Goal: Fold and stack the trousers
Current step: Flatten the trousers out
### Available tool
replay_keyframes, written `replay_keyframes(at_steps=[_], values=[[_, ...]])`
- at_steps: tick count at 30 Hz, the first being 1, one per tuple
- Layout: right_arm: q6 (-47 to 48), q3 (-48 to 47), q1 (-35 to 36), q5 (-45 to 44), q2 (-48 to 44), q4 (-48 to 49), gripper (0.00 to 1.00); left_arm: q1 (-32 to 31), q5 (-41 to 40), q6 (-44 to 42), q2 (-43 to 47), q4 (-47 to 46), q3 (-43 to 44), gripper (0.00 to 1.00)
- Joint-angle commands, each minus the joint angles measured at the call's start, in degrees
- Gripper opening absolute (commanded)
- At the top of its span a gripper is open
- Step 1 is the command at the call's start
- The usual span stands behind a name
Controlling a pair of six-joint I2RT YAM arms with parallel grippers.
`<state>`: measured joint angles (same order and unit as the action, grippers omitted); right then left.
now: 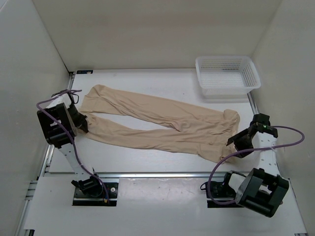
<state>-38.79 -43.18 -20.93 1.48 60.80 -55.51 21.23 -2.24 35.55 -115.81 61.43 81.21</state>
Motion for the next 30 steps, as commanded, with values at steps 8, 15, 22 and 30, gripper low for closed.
replay_keyframes(at_steps=[8,15,22,30], values=[[-0.3,-0.2,4.8,-0.6,4.1,-0.6,0.58,2.1,-4.1,3.9,7.5,0.0,12.7,0.1],[-5.5,-0.8,10.0,-5.3,7.1,-3.0,0.58,1.3,-0.3,1.6,5.8,0.4,12.0,0.1],[-6.6,-4.6,10.0,-5.9,9.3,-3.0,0.58,0.5,7.1,-2.1,6.4,-2.1,1.8,0.65],[-7.2,-5.2,10.0,-3.2,5.9,-3.0,0.74,0.5,5.9,-2.0,6.2,-3.4,-6.2,0.71]])
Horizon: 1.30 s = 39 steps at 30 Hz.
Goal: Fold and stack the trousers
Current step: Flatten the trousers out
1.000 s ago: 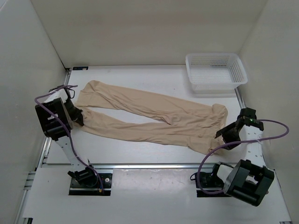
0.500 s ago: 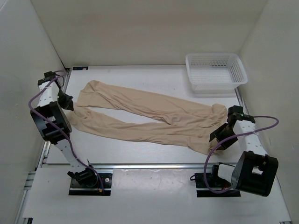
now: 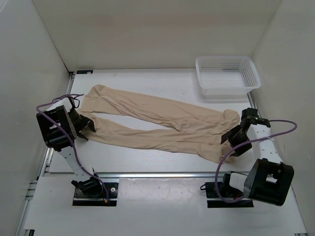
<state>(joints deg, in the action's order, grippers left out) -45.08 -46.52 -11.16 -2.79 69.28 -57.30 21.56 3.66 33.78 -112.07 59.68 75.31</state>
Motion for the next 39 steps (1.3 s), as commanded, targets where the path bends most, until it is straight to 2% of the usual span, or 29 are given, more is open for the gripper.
replay_keyframes(at_steps=[1,2,3,5,6,8,14,22,26,31,34,39], values=[[-0.9,-1.8,0.3,1.0,-2.6,-1.8,0.74,0.1,-0.7,-0.2,2.5,-1.7,-0.2,0.68],[-0.9,-1.8,0.3,1.0,-3.3,-1.9,0.76,0.1,-2.4,0.4,1.9,-2.2,0.6,0.63],[-0.9,-1.8,0.3,1.0,-3.9,-2.5,0.81,0.1,-3.1,1.3,0.3,-2.2,1.2,0.48],[-0.9,-1.8,0.3,0.2,-3.9,-3.3,0.82,-0.4,-4.2,2.2,-1.1,-2.2,1.9,0.25],[-0.9,-1.8,0.3,0.2,-4.4,-3.9,0.82,-0.4,-4.7,2.2,-1.8,-2.2,2.5,0.11],[-0.4,-1.8,0.3,-0.3,-5.0,-4.6,0.8,-0.4,-5.8,3.3,-1.8,-2.2,2.5,0.11],[-0.4,1.0,0.3,0.9,-5.1,-4.6,0.74,-0.4,-11.1,5.7,9.9,-0.4,5.2,0.11],[-0.9,6.0,0.3,0.9,-5.1,-1.9,0.69,-0.4,-11.7,6.3,8.6,1.9,12.1,0.11],[-0.9,8.8,2.3,5.0,-5.1,2.2,0.66,-0.4,-10.2,6.3,7.6,2.5,13.4,0.11],[-6.8,10.7,9.7,3.7,-2.3,3.8,0.66,-0.4,-10.2,5.8,7.6,2.5,13.4,0.11],[-9.4,11.3,9.7,2.8,-2.3,5.3,0.64,-0.4,-10.2,5.8,7.6,2.5,12.8,0.11],[-13.4,13.7,7.9,7.0,-5.9,5.8,0.62,-0.4,-10.2,5.2,8.1,3.0,13.4,0.11]])
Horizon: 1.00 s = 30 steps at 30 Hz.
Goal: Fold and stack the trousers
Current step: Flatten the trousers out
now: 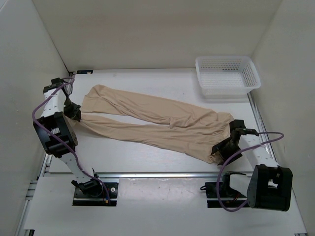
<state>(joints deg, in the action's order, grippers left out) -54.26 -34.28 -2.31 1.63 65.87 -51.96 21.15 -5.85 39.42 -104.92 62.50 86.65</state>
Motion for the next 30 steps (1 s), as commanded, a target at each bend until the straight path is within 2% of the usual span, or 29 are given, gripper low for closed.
replay_keyframes(at_steps=[1,5,9,11,12,14,16,18,23,30], values=[[-4.2,2.1,-1.6,3.4,-3.2,0.5,0.62,0.0,-0.7,-0.9,0.9,0.2,2.0,0.11],[-6.2,5.2,-4.9,3.4,-6.8,2.6,0.62,0.0,-0.7,-1.4,0.9,0.7,2.6,0.11],[-6.2,5.8,-5.4,3.4,-5.1,6.2,0.62,0.0,-0.7,-1.5,0.4,0.7,2.6,0.11],[-6.2,5.8,-5.4,2.9,-3.3,8.2,0.58,0.0,-0.7,-1.5,0.4,0.7,2.6,0.11],[-6.2,5.3,-5.4,1.6,-2.7,9.0,0.4,0.0,-0.1,-1.5,0.4,1.2,3.1,0.11],[-6.2,2.3,-5.4,-0.7,-2.0,7.6,0.16,0.0,-0.1,-1.5,0.4,1.7,3.7,0.11],[-4.8,-3.2,-5.4,-4.1,-3.4,2.3,0.0,0.0,-0.1,-1.5,0.9,3.0,5.2,0.11],[-3.3,-6.6,-5.4,-9.8,-5.8,-0.8,0.0,0.0,-0.1,-1.5,1.5,3.6,6.9,0.11],[1.3,-16.0,-5.4,-16.7,-11.5,-8.2,0.0,0.0,-0.1,-1.5,2.7,4.7,9.9,0.11],[4.3,-24.2,-6.0,-21.9,-8.7,-8.8,0.0,0.0,0.9,-3.6,-0.7,6.5,19.1,0.11]])
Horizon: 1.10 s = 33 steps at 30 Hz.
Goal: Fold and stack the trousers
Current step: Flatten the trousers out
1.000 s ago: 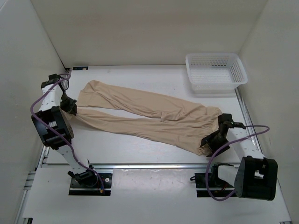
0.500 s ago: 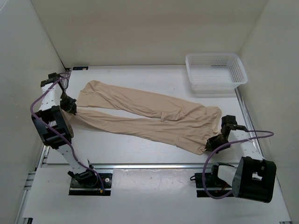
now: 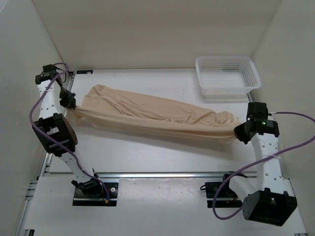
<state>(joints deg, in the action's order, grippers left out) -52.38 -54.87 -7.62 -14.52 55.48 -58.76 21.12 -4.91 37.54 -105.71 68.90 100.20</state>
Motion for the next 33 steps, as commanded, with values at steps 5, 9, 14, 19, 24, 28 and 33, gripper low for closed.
replay_keyframes(at_steps=[5,9,14,19,24,28,33], values=[[3.5,-8.5,-0.7,-7.6,8.0,2.1,0.0,-1.1,1.2,-3.5,-6.9,1.1,15.0,0.11],[4.0,-12.1,-1.3,-8.9,14.0,4.6,0.0,-3.2,0.5,-3.5,-12.3,1.1,24.4,0.11],[4.0,-15.7,-1.3,-10.1,21.5,6.9,0.0,-5.1,1.3,-5.2,-20.8,2.2,34.4,0.11],[3.4,-19.0,-1.3,-10.9,27.6,9.1,0.0,-6.2,1.8,-7.0,-27.6,2.8,44.7,0.11],[3.4,-23.7,-1.3,-11.5,32.9,9.1,0.0,-6.7,2.4,-7.0,-30.6,2.8,46.8,0.11],[3.9,-24.3,-1.3,-12.0,32.2,7.6,0.0,-6.7,0.7,-10.2,-22.7,0.9,38.8,0.11],[4.5,-18.1,-1.8,-12.0,24.4,6.4,0.0,-4.3,-2.2,-10.1,-8.5,0.9,18.0,0.11]])
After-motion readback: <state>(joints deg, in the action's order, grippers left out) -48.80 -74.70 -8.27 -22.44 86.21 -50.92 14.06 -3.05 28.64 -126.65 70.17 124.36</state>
